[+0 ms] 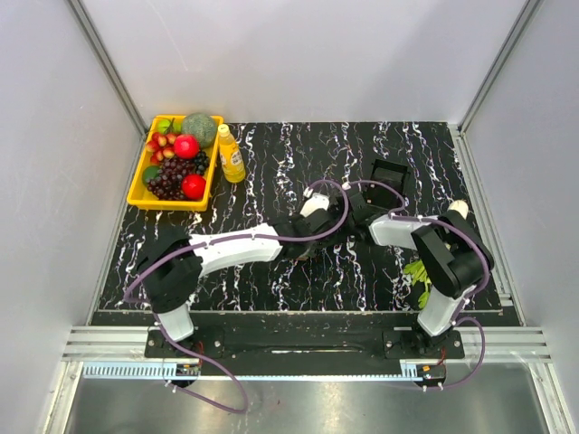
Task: Put the credit cards into the card holder
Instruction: Place the card holder at the center of the board, then open the card holder at the center of the board.
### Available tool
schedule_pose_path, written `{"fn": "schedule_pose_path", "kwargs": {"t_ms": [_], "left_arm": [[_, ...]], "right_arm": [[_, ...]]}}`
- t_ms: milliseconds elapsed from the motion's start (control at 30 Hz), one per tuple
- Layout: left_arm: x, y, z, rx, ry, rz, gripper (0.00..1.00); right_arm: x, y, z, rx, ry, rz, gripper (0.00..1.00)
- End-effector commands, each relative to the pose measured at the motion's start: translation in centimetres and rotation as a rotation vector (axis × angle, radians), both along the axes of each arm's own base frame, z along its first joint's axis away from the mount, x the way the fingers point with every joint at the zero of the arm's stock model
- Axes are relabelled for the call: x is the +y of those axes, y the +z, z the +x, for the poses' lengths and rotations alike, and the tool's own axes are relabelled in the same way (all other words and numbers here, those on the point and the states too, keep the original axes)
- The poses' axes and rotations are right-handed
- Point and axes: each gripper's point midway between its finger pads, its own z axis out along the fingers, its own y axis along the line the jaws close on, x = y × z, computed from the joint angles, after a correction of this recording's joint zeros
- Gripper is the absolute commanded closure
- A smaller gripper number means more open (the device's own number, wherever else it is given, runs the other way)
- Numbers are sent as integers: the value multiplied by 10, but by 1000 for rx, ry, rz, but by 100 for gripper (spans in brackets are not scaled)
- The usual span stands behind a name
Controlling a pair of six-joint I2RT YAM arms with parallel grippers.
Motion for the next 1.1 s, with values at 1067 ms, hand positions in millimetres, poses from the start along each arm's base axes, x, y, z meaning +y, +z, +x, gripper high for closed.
{"fn": "schedule_pose_path", "kwargs": {"t_ms": [1067], "left_arm": [[48,-45,16,125,150,-395,62]], "right_arm": [[25,22,-10,-148,187,-490,67]]}}
